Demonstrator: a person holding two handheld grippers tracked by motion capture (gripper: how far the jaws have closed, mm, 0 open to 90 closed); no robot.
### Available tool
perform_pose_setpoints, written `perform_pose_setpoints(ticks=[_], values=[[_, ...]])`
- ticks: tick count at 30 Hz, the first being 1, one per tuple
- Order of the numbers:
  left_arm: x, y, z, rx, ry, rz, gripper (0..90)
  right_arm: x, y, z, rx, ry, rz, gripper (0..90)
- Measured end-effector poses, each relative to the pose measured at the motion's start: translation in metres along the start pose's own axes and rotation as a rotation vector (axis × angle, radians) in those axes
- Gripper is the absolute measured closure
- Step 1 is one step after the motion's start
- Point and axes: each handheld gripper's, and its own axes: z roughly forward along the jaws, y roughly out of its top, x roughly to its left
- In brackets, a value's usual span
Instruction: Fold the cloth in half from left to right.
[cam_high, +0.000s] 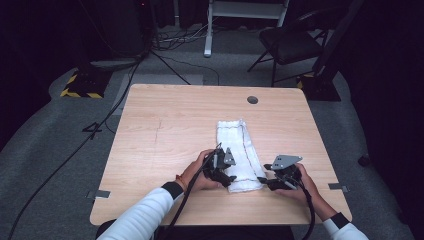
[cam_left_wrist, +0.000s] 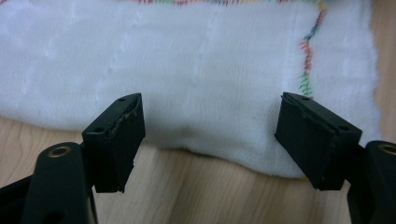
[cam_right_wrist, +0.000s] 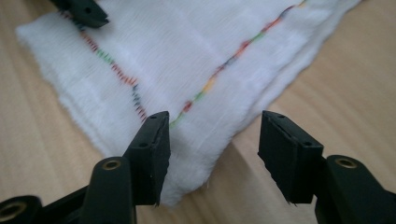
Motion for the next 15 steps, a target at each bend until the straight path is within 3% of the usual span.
perform_pose_setpoints(ticks=[6, 15], values=[[-0.003, -0.015, -0.007, -0.017, -0.044, -0.062, 25.2, 0.011, -0.004, -0.004, 0.001, 0.050, 0.019, 47.0], [-0.020, -0.039, -0.023, -0.034, -0.082, -0.105, 25.2, 0.031, -0.005, -0.005, -0.001, 0.116, 0.022, 42.6]])
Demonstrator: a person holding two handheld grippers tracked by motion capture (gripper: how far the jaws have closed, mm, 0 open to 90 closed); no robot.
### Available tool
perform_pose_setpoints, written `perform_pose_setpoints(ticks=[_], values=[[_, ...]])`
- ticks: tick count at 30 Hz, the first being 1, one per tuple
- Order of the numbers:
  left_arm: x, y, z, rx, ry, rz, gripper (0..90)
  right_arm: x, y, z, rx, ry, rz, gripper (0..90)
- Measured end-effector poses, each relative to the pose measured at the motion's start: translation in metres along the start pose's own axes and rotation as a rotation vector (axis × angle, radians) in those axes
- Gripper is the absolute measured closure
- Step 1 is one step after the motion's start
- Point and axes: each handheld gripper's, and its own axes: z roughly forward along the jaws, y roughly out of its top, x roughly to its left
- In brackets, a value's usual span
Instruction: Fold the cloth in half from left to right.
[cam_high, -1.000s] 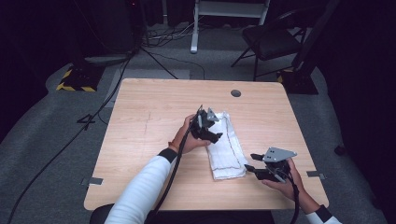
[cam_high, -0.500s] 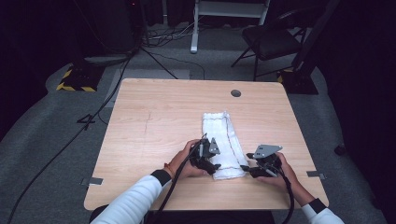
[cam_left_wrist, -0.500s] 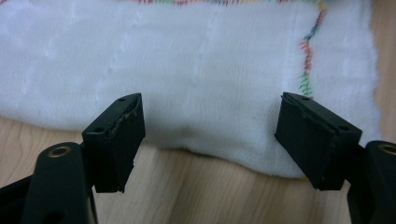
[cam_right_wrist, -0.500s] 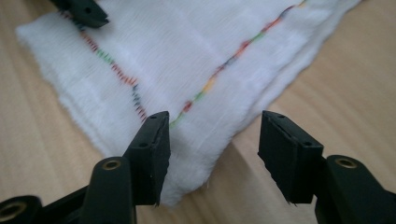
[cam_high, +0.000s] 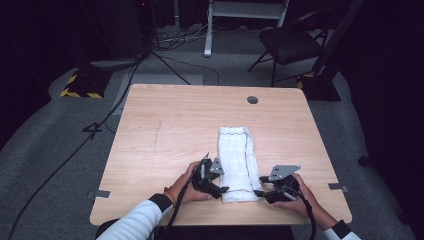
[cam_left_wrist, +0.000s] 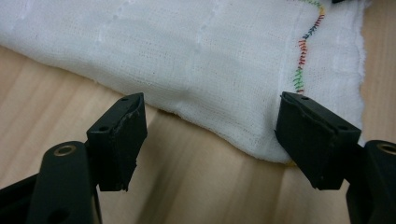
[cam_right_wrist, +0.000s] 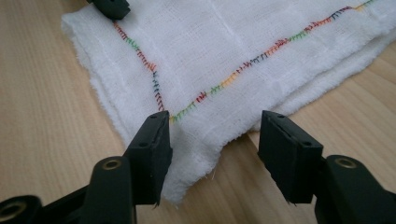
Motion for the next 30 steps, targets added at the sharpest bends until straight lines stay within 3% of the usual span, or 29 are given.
perform_pose_setpoints(ticks=[4, 6, 12, 17, 20, 25, 28, 30], values=[[-0.011, -0.003, -0.006, -0.014, 0.039, 0.021, 28.5, 0.007, -0.001, -0.001, 0.003, -0.005, -0.007, 40.4], [-0.012, -0.002, -0.010, -0.017, 0.034, 0.033, 26.0, 0.008, 0.000, -0.004, 0.000, -0.020, -0.016, 37.9], [0.004, 0.008, -0.023, -0.040, 0.094, 0.047, 22.2, -0.005, 0.008, -0.016, -0.070, -0.066, 0.001, 37.4], [0.037, 0.029, -0.038, -0.145, 0.161, -0.007, 23.6, -0.027, 0.025, -0.018, -0.092, -0.115, 0.012, 43.5], [0.062, 0.042, -0.035, -0.153, 0.215, -0.046, 23.9, -0.040, 0.041, -0.014, -0.103, -0.156, 0.004, 45.8], [0.098, 0.058, -0.012, -0.135, 0.232, -0.144, 24.3, -0.069, 0.066, 0.005, -0.117, -0.190, 0.028, 48.0], [0.114, 0.066, 0.006, -0.101, 0.274, -0.153, 24.0, -0.085, 0.076, 0.020, -0.116, -0.222, 0.026, 53.2], [0.124, 0.070, 0.015, -0.096, 0.284, -0.177, 24.5, -0.102, 0.084, 0.036, -0.109, -0.250, 0.062, 56.4]])
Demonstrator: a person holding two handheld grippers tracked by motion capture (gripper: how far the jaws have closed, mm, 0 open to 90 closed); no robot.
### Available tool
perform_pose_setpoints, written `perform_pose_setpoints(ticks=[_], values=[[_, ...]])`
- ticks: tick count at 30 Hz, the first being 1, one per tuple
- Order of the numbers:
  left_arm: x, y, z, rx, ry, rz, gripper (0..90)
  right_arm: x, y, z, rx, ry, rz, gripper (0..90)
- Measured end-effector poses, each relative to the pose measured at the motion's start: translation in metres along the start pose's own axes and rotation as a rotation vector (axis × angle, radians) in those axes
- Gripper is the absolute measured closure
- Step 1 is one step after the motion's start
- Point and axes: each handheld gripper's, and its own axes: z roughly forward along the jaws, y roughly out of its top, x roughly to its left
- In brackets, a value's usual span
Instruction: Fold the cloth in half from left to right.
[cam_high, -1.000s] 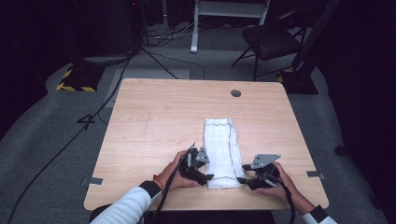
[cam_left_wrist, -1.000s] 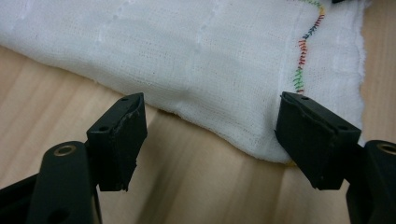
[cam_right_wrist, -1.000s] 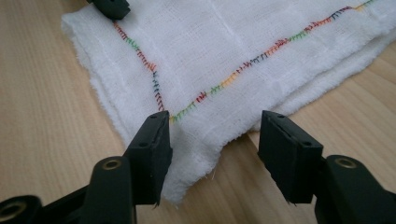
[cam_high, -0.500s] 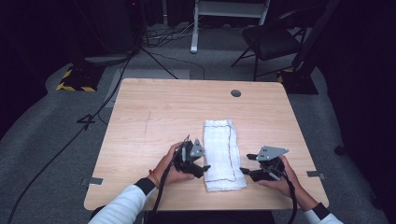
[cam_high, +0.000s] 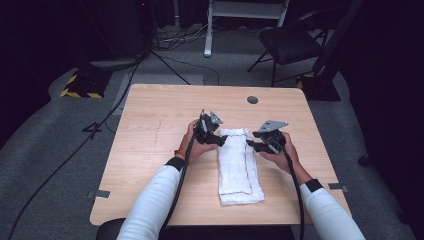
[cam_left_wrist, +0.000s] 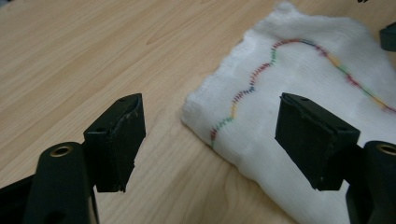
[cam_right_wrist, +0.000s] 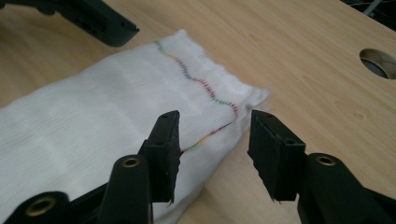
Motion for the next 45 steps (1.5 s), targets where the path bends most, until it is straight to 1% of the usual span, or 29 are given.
perform_pose_setpoints(ticks=[1, 2, 4, 6, 7, 8, 10, 11, 13, 16, 19, 21, 22, 24, 25, 26, 27, 28, 30, 31, 32, 33, 34, 36, 37, 38, 41, 42, 45], values=[[0.002, 0.002, 0.006, 0.007, 0.001, -0.019, 24.5, 0.000, 0.000, 0.000, 0.000, 0.000, 0.000, 56.4], [0.003, 0.003, 0.011, 0.016, 0.005, -0.028, 24.5, -0.004, 0.001, 0.005, 0.000, -0.012, 0.007, 57.8], [0.003, 0.004, 0.022, 0.048, 0.022, -0.016, 24.6, -0.011, 0.003, 0.016, 0.008, -0.012, 0.037, 57.9], [0.003, 0.004, 0.031, 0.073, 0.025, -0.020, 24.5, -0.017, 0.004, 0.024, 0.021, -0.032, 0.047, 58.3], [0.003, 0.004, 0.035, 0.083, 0.021, -0.026, 24.1, -0.022, 0.005, 0.031, 0.030, -0.026, 0.073, 57.8], [0.004, 0.004, 0.037, 0.083, 0.013, -0.035, 24.1, -0.022, 0.005, 0.031, 0.030, -0.026, 0.073, 57.8], [0.004, 0.003, 0.040, 0.086, -0.002, -0.057, 23.7, -0.026, 0.004, 0.037, 0.033, -0.015, 0.102, 55.0], [0.004, 0.002, 0.041, 0.087, -0.011, -0.060, 23.0, -0.027, 0.004, 0.041, 0.031, 0.023, 0.128, 52.9], [0.006, 0.000, 0.041, 0.082, -0.025, -0.073, 22.9, -0.026, 0.004, 0.042, 0.037, 0.029, 0.121, 52.2], [0.010, -0.003, 0.042, 0.075, -0.051, -0.105, 21.8, -0.022, 0.005, 0.048, 0.083, 0.021, 0.081, 51.1], [0.012, -0.006, 0.043, 0.053, -0.064, -0.085, 21.5, -0.025, 0.004, 0.054, 0.098, 0.019, 0.087, 49.0], [0.013, -0.006, 0.043, 0.053, -0.063, -0.069, 21.7, -0.028, 0.004, 0.057, 0.102, 0.036, 0.106, 48.3], [0.014, -0.005, 0.043, 0.057, -0.074, -0.064, 22.3, -0.030, 0.004, 0.057, 0.111, 0.050, 0.120, 48.8], [0.015, -0.005, 0.044, 0.057, -0.082, -0.057, 23.2, -0.035, 0.006, 0.059, 0.126, 0.102, 0.144, 55.6], [0.015, -0.004, 0.043, 0.062, -0.091, -0.051, 23.2, -0.035, 0.006, 0.059, 0.126, 0.102, 0.144, 55.6], [0.015, -0.004, 0.043, 0.060, -0.109, -0.035, 26.4, -0.035, 0.006, 0.059, 0.125, 0.111, 0.145, 57.5], [0.015, -0.003, 0.042, 0.062, -0.124, -0.026, 35.2, -0.035, 0.006, 0.059, 0.126, 0.135, 0.145, 65.7], [0.015, -0.002, 0.042, 0.067, -0.133, -0.017, 35.2, -0.035, 0.006, 0.059, 0.126, 0.135, 0.145, 65.7], [0.016, -0.002, 0.041, 0.061, -0.152, -0.018, 42.8, -0.035, 0.007, 0.060, 0.125, 0.162, 0.147, 73.1], [0.016, -0.001, 0.041, 0.060, -0.158, -0.015, 52.2, -0.034, 0.007, 0.060, 0.125, 0.181, 0.145, 80.2], [0.017, -0.001, 0.041, 0.061, -0.171, -0.026, 52.2, -0.034, 0.007, 0.060, 0.125, 0.181, 0.145, 80.2], [0.019, -0.001, 0.041, 0.066, -0.175, -0.034, 61.8, -0.031, 0.008, 0.059, 0.121, 0.163, 0.114, 82.4], [0.020, 0.000, 0.041, 0.063, -0.182, -0.034, 61.8, -0.031, 0.008, 0.059, 0.121, 0.163, 0.114, 82.4], [0.021, 0.001, 0.042, 0.065, -0.184, -0.043, 66.7, -0.030, 0.009, 0.061, 0.113, 0.142, 0.101, 83.0], [0.020, 0.002, 0.042, 0.072, -0.180, -0.040, 70.0, -0.029, 0.011, 0.062, 0.110, 0.120, 0.091, 83.4], [0.019, 0.004, 0.042, 0.080, -0.161, -0.028, 71.6, -0.029, 0.011, 0.062, 0.109, 0.111, 0.083, 83.5], [0.012, 0.011, 0.043, 0.096, -0.101, 0.037, 74.6, -0.028, 0.013, 0.063, 0.108, 0.091, 0.074, 83.6], [0.011, 0.013, 0.043, 0.098, -0.090, 0.047, 75.4, -0.028, 0.014, 0.063, 0.104, 0.076, 0.068, 83.6], [0.013, 0.020, 0.040, 0.075, -0.064, 0.054, 76.1, -0.030, 0.019, 0.058, 0.084, 0.047, 0.062, 83.8]])
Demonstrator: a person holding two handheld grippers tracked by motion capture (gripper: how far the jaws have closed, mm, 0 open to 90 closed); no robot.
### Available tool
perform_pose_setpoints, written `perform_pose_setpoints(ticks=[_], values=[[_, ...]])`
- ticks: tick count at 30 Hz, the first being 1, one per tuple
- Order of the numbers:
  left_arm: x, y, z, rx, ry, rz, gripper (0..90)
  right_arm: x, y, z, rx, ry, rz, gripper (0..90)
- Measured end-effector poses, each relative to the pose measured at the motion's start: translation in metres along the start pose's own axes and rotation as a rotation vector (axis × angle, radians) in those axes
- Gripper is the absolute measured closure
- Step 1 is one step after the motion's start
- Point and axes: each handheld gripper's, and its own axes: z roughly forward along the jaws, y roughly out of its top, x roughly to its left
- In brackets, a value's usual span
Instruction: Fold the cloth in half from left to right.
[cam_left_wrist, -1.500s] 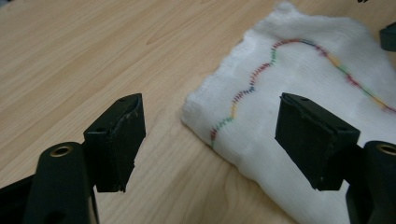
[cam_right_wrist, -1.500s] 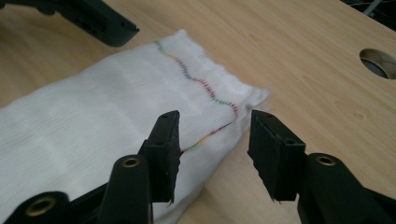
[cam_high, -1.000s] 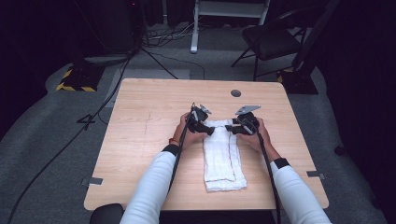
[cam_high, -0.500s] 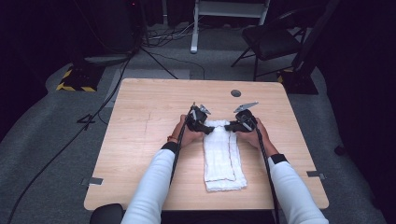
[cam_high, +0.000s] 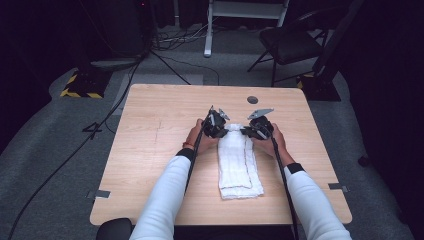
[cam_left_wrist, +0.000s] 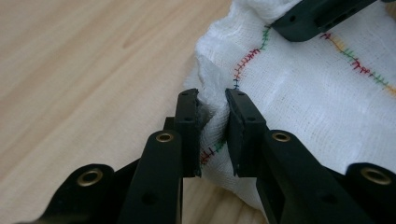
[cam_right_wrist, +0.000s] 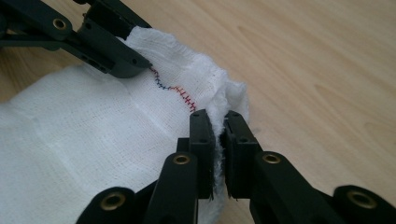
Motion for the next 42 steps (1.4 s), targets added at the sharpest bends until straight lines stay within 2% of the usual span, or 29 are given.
perform_pose_setpoints(ticks=[1, 7, 14, 19, 21, 24, 26, 28, 30, 32, 37, 39, 42], values=[[0.001, 0.003, -0.003, -0.014, 0.010, 0.000, 76.1, -0.001, 0.005, -0.006, -0.028, -0.022, -0.012, 83.9], [0.004, 0.020, -0.023, -0.088, 0.047, -0.012, 76.6, -0.004, 0.021, -0.024, -0.083, -0.056, -0.025, 84.0], [0.004, 0.039, -0.043, -0.120, 0.083, 0.049, 77.2, -0.005, 0.039, -0.047, -0.132, -0.093, -0.054, 84.0], [0.004, 0.044, -0.056, -0.152, 0.081, 0.065, 77.1, -0.004, 0.046, -0.059, -0.156, -0.102, -0.077, 84.0], [0.003, 0.043, -0.062, -0.160, 0.075, 0.090, 77.2, -0.002, 0.048, -0.064, -0.166, -0.096, -0.083, 84.1], [0.002, 0.038, -0.072, -0.186, 0.038, 0.093, 76.9, 0.003, 0.046, -0.072, -0.200, -0.070, -0.086, 84.1], [-0.002, 0.034, -0.078, -0.191, 0.021, 0.110, 76.4, 0.008, 0.042, -0.077, -0.209, -0.056, -0.100, 84.1], [-0.008, 0.028, -0.083, -0.197, -0.002, 0.129, 76.2, 0.013, 0.037, -0.082, -0.216, -0.043, -0.121, 84.1], [-0.014, 0.022, -0.088, -0.197, -0.018, 0.145, 76.0, 0.020, 0.028, -0.089, -0.228, -0.002, -0.138, 84.2], [-0.021, 0.015, -0.091, -0.197, -0.037, 0.161, 76.0, 0.023, 0.024, -0.091, -0.230, 0.006, -0.143, 84.1], [-0.037, 0.000, -0.096, -0.190, -0.103, 0.194, 75.0, 0.033, 0.004, -0.095, -0.224, 0.063, -0.147, 84.2], [-0.042, -0.007, -0.096, -0.186, -0.116, 0.212, 74.2, 0.035, -0.002, -0.097, -0.222, 0.088, -0.147, 84.1], [-0.047, -0.017, -0.096, -0.189, -0.142, 0.209, 74.1, 0.040, -0.010, -0.100, -0.223, 0.120, -0.154, 84.1]])
